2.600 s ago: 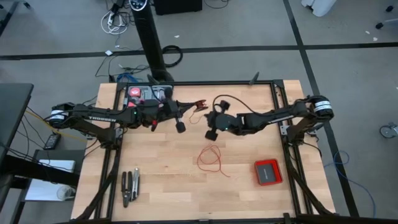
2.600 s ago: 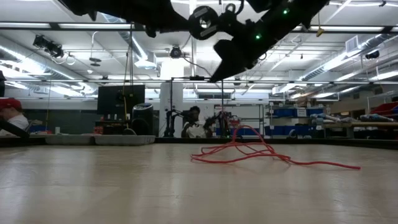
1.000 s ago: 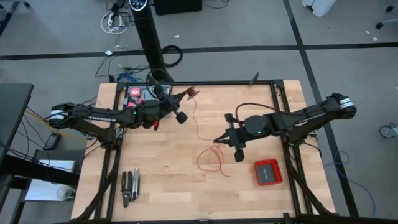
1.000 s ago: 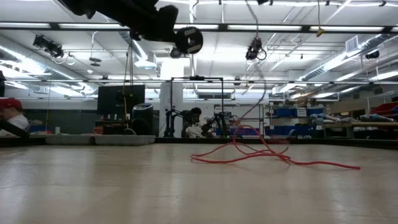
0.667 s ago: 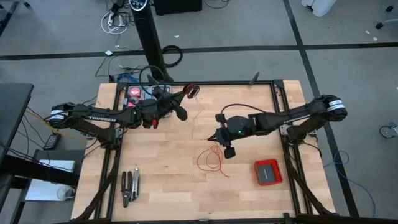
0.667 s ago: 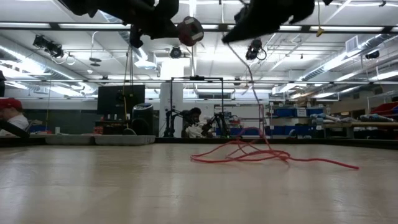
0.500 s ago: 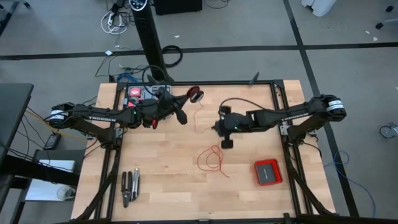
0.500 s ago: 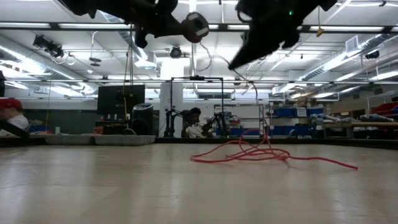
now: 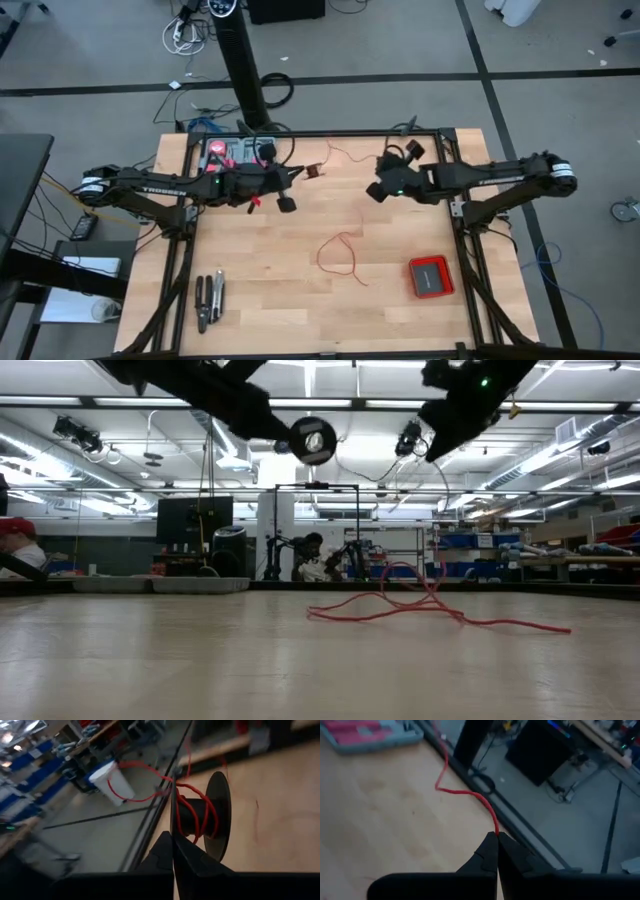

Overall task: Coil cords
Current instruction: Uncoil the red wire from the spool

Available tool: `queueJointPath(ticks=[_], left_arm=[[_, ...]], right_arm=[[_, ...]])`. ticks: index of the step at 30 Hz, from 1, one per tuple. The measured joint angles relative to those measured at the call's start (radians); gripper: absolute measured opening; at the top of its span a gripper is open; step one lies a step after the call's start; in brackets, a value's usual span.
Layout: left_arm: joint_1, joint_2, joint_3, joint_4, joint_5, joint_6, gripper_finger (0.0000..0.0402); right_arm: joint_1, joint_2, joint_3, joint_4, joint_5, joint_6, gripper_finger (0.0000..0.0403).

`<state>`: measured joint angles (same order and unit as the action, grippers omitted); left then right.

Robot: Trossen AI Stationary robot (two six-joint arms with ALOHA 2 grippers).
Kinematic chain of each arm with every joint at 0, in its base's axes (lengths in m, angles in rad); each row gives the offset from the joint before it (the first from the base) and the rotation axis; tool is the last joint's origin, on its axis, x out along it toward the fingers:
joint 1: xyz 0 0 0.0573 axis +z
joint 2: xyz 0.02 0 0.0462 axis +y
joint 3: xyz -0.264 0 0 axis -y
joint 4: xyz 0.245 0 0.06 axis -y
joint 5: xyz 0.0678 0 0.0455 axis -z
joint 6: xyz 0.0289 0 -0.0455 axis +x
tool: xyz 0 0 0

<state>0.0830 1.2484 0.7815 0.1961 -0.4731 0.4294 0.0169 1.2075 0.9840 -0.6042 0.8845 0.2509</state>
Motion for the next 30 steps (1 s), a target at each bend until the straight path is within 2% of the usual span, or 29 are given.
queueJointPath(ticks=[8,13,16,20,24,30], left_arm=[[0.000,0.000,0.000,-0.055,-0.179,0.039,0.0000],[0.000,0.000,0.000,-0.073,-0.264,0.039,0.0000],[0.000,0.000,0.000,-0.070,-0.326,0.038,0.0000],[0.000,0.000,0.000,-0.067,-0.388,0.038,0.0000],[0.000,0.000,0.000,-0.057,-0.396,0.038,0.0000],[0.000,0.000,0.000,-0.014,-0.396,0.008,0.0000]], right_arm=[[0.132,-0.130,0.000,0.062,0.124,-0.054,0.0000],[0.234,-0.190,0.000,0.192,0.113,-0.193,0.0000],[0.290,-0.214,0.000,0.284,0.007,-0.303,0.0000],[0.342,-0.233,0.000,0.398,-0.209,-0.405,0.0000],[0.370,-0.235,0.000,0.468,-0.415,-0.458,0.0001],[0.377,-0.227,0.000,0.475,-0.615,-0.482,0.0001]])
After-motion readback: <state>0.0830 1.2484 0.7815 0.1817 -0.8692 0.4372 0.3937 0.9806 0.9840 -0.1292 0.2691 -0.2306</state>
